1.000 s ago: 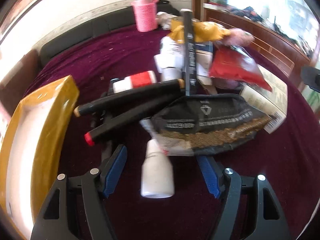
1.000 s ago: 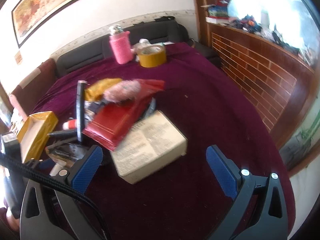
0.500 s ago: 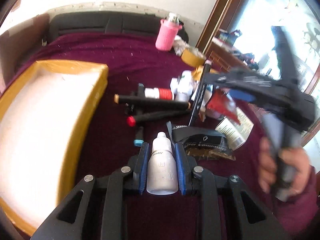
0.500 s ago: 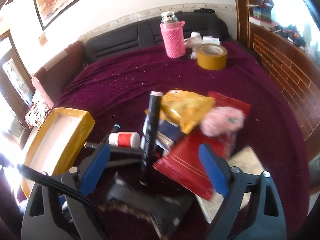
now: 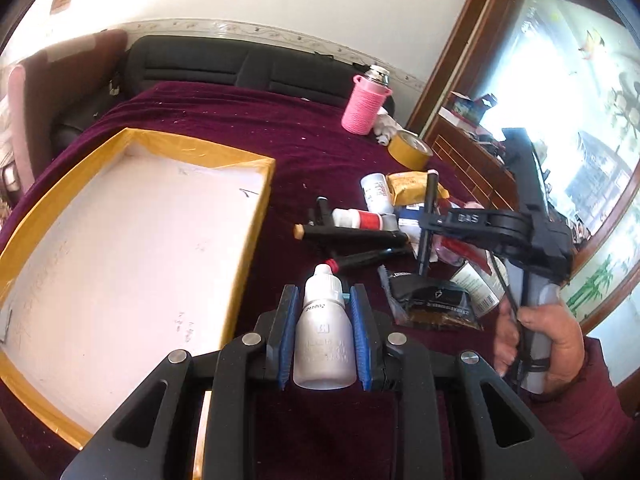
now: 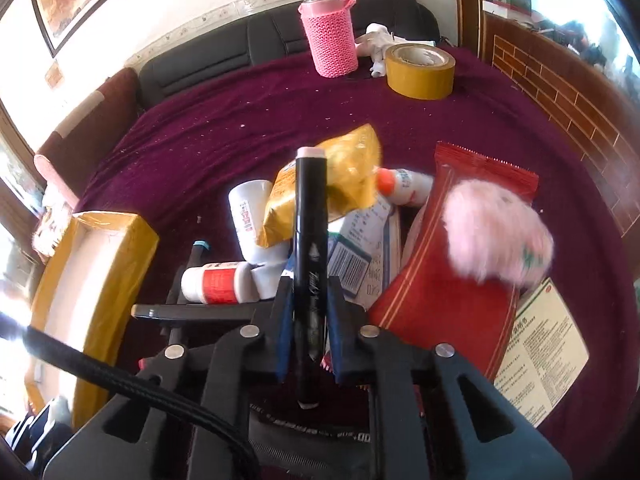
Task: Organize objects
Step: 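Grasp the white dropper bottle with the left gripper while the right grasps a black marker, then lower the dropper bottle and marker into the yellow-edged tray and open both grippers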
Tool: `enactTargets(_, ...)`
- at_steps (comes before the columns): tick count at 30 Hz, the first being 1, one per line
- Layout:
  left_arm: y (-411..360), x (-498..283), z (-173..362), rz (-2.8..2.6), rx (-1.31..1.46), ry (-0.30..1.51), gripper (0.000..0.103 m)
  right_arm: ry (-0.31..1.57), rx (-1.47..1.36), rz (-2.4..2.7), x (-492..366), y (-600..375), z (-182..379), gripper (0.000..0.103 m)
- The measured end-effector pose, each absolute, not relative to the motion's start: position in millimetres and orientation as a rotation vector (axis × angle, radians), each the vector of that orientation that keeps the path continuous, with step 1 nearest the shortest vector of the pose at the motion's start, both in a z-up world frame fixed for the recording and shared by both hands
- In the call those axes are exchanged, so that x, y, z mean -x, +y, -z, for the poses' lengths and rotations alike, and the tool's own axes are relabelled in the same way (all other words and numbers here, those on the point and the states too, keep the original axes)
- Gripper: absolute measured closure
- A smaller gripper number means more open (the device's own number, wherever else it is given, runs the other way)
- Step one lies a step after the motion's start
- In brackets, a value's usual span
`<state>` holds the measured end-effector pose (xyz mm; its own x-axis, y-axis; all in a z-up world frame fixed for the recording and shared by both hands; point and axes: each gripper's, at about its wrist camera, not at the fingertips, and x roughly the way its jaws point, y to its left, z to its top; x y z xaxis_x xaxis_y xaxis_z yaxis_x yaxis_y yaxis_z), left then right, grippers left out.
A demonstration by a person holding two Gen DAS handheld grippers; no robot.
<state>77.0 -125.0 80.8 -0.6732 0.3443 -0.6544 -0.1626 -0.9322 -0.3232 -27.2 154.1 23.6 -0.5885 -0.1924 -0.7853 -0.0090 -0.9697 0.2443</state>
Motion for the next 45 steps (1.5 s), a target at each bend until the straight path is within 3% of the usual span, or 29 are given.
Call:
enactTargets(12, -162.5, -88.9, -107.1, -2.724, 0.996, -0.387, 0.081, -0.409, -1.230, 2.613, 4.5, 149.7, -62.5, 0.091)
enactTargets(20, -187.4, -67.0, -114.5, -2.795, 1.011, -0.331, 0.081, -0.374, -1.102, 2.423, -15.7, 95.4, -105.5, 0.090)
enactTargets(32, -214.5, 24.9, -79.5, -2.746, 1.208, -0.338, 0.081, -0.531, -1.384, 2.022, 50.1, -9.4, -32.7, 0.090)
enactTargets(40, -204.6, 68.6, -48.2, -2.727, 1.301, -0.275, 0.082, -0.471, -1.534, 2.062, 99.1, -39.2, 7.8, 0.090)
enactTargets(45, -210.4, 84.9, -35.5, -2.694, 1.307, -0.382, 0.081, -0.415, -1.559, 2.107, 119.7, -37.4, 6.0, 0.090)
